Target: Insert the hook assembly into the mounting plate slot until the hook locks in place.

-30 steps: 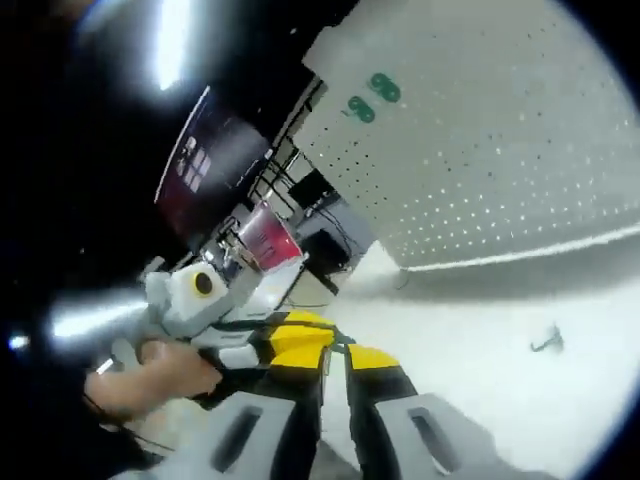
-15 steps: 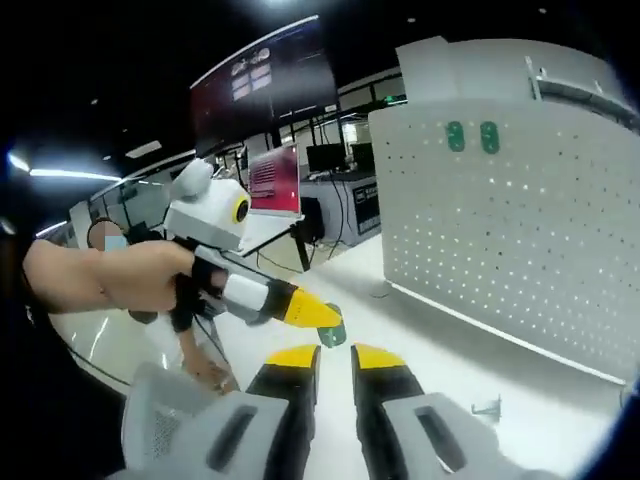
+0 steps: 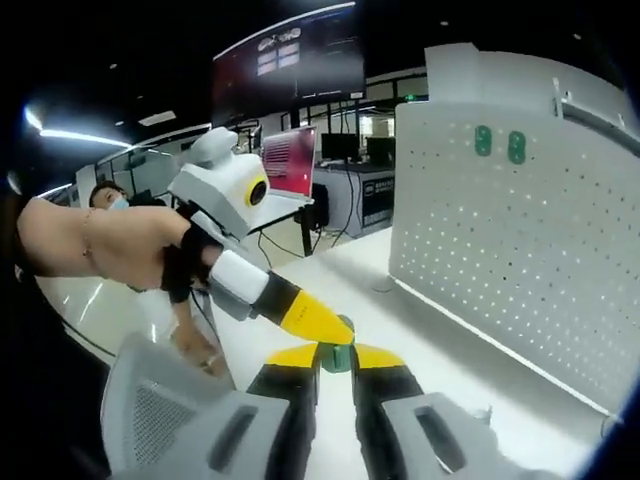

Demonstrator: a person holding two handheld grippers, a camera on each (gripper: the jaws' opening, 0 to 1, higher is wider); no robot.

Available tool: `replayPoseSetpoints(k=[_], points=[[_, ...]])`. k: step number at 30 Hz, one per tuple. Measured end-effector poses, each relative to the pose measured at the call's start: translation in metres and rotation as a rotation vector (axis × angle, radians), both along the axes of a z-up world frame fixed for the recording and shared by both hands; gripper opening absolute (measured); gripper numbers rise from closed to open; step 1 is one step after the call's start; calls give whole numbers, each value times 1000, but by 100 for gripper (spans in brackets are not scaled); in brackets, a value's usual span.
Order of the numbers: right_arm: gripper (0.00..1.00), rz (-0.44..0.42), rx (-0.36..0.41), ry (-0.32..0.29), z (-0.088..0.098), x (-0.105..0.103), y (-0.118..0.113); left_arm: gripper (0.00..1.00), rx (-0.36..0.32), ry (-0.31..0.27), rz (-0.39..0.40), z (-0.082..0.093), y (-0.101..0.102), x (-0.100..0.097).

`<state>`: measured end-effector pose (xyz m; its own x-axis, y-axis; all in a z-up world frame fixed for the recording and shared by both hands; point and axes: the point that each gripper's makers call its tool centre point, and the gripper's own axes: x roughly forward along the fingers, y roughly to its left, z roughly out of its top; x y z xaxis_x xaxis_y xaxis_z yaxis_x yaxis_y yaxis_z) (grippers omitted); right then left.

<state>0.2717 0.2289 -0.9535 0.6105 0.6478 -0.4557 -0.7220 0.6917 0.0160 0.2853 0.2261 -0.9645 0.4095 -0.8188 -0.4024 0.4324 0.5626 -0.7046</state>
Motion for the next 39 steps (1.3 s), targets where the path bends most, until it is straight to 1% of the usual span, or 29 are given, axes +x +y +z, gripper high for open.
replayPoseSetpoints(k=[3,7,10,14,16,18,20,25,27,29,32,33,35,38,39], points=[[6,10,-22,-20,0,0,-1,1,-8,6,-4,0,-2,-2],[4,21,-31,-24,1,-2,0,1,-30,21,-6,2,-4,-4],[3,28,-49,-34,1,-2,-1,1,-31,23,-10,2,-4,-4],[2,29,-51,-39,2,-1,-1,1,-41,29,-8,4,-3,-4],[1,35,-61,-45,2,-2,1,1,-58,39,0,5,-3,-3],[1,36,-78,-55,1,-1,1,1,-55,40,3,4,-3,-3],[0,35,-75,-53,1,-1,0,1,-55,39,5,4,-3,-3],[0,22,-49,-22,1,-2,0,2,-58,40,2,4,-3,-5],[0,10,-36,-8,1,-3,-1,2,-58,32,-4,4,-3,-6],[0,6,-24,-1,2,-3,-1,2,-57,13,-14,5,-3,-6],[0,2,-12,10,1,-4,-1,3,-43,-28,-35,5,-3,-7],[0,2,-12,8,1,-4,-1,3,-38,-60,-45,6,-3,-7],[0,-2,-3,11,2,-4,-2,4,-48,-50,-38,6,-3,-7],[0,-7,27,25,4,-3,-1,6,-61,-69,-30,10,-1,-6],[0,-9,33,25,5,-3,-1,7,-53,-88,-29,11,-1,-5]])
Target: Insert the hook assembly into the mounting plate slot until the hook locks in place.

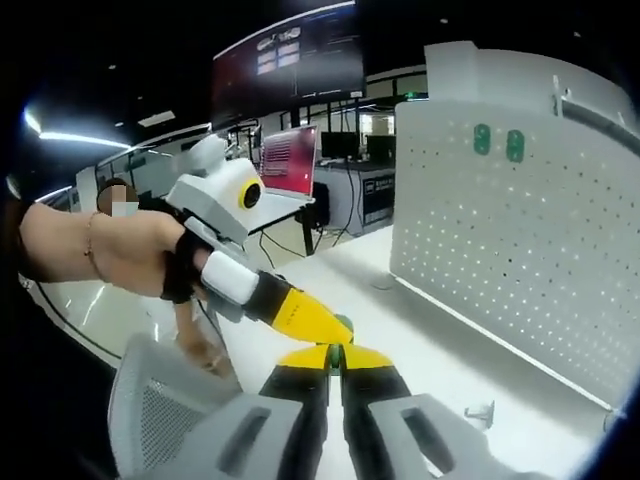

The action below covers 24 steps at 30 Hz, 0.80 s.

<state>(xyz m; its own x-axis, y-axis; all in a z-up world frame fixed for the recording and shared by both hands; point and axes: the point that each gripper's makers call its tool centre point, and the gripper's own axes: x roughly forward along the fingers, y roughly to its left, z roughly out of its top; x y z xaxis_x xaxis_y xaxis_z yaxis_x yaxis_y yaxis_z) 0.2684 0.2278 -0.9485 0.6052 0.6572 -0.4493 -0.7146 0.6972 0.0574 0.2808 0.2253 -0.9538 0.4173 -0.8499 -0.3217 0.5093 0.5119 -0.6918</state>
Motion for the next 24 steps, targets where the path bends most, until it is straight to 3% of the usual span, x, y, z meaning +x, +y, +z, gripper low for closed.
replayPoseSetpoints(k=[8,11,17,24], points=[[0,-17,39,4,6,2,-1,28,1,-60,33,8,11,3],[0,-27,55,-1,10,6,-4,39,-11,-131,52,17,16,5],[0,-74,148,4,24,18,-11,75,-5,-208,70,29,21,4],[0,-103,199,-15,33,23,-13,99,47,-293,45,36,15,-6]])
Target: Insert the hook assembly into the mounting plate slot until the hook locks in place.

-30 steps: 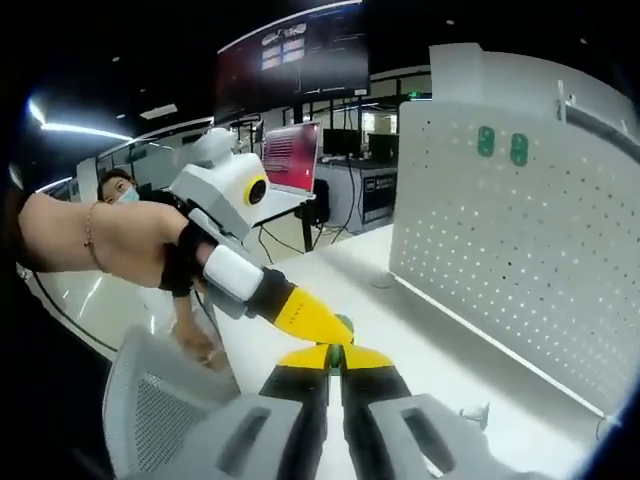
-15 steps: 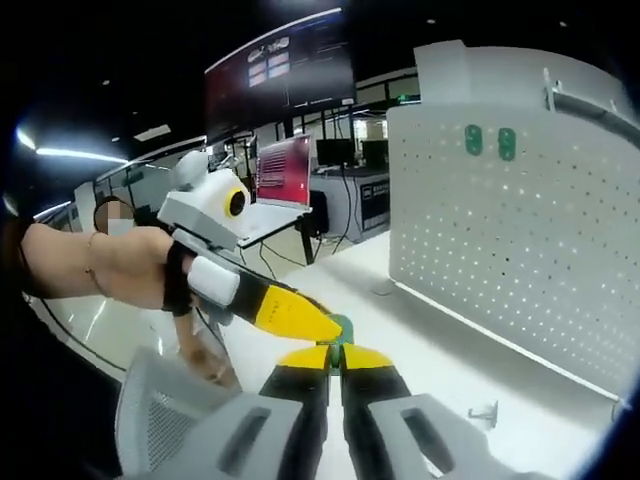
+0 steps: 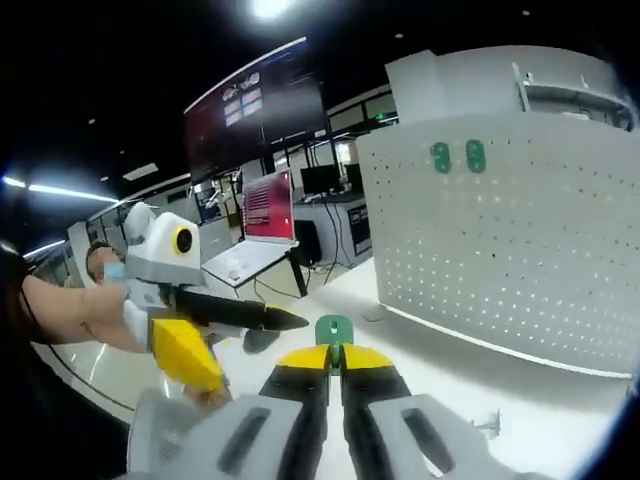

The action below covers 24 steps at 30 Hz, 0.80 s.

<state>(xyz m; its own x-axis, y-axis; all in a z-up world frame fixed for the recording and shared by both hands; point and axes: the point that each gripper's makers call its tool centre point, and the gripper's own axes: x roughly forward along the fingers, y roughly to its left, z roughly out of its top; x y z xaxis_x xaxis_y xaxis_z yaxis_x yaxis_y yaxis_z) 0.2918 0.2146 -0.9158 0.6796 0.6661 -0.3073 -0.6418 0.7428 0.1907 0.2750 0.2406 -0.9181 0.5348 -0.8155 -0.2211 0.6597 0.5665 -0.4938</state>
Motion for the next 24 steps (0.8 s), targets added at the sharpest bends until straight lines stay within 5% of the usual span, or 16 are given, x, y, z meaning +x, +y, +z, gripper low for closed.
replayPoseSetpoints(k=[15,24], points=[[0,-11,22,-25,1,-5,11,100,37,-119,85,-14,6,-23],[0,-88,26,-82,8,4,2,100,53,-135,130,-27,11,-35]])
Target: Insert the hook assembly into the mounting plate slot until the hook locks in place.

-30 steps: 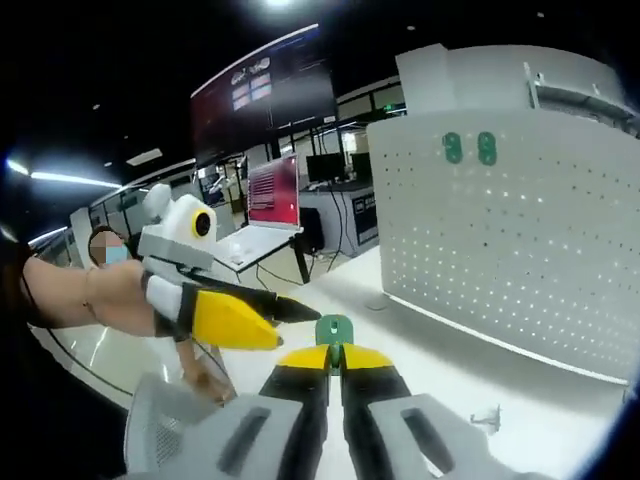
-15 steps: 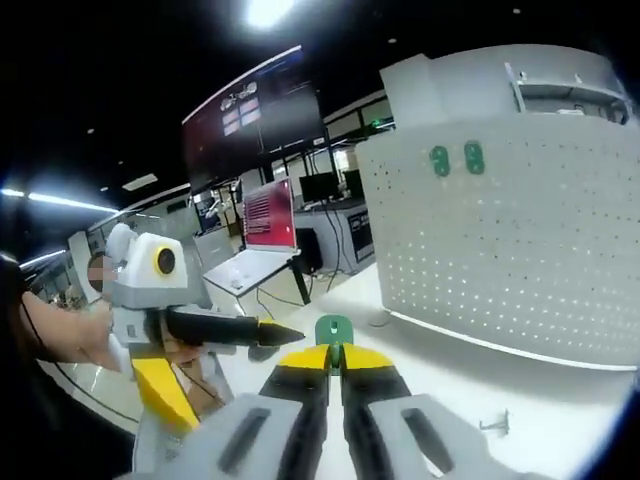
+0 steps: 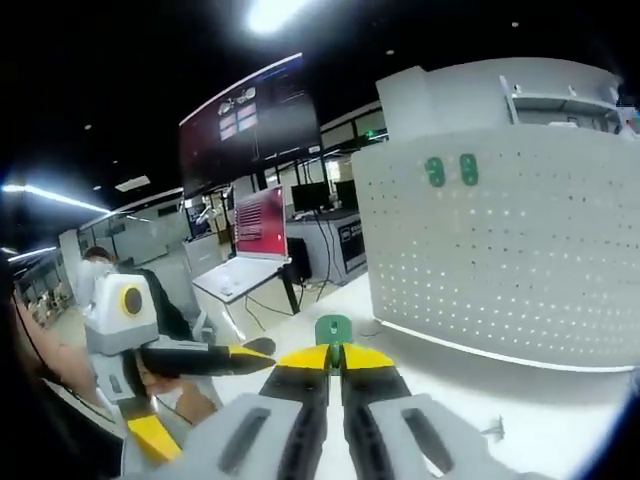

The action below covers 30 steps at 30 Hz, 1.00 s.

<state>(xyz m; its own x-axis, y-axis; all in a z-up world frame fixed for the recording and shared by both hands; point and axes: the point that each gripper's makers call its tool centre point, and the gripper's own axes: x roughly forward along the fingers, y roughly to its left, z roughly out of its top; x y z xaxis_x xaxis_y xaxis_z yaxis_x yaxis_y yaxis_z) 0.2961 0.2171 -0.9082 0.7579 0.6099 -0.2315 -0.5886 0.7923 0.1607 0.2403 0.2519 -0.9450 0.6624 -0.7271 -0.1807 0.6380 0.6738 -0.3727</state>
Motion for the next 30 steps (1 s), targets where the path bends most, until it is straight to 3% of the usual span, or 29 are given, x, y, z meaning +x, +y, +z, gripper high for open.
replayPoseSetpoints(k=[4,11,14,30], points=[[0,-58,-1,-42,9,7,-9,100,32,-44,34,2,5,3],[0,-173,12,-104,25,24,-25,100,39,-61,70,0,11,4],[0,-206,27,-120,32,32,-30,100,68,-52,44,-5,7,2],[0,-437,84,-218,68,96,-75,100,59,-44,66,-7,12,7]])
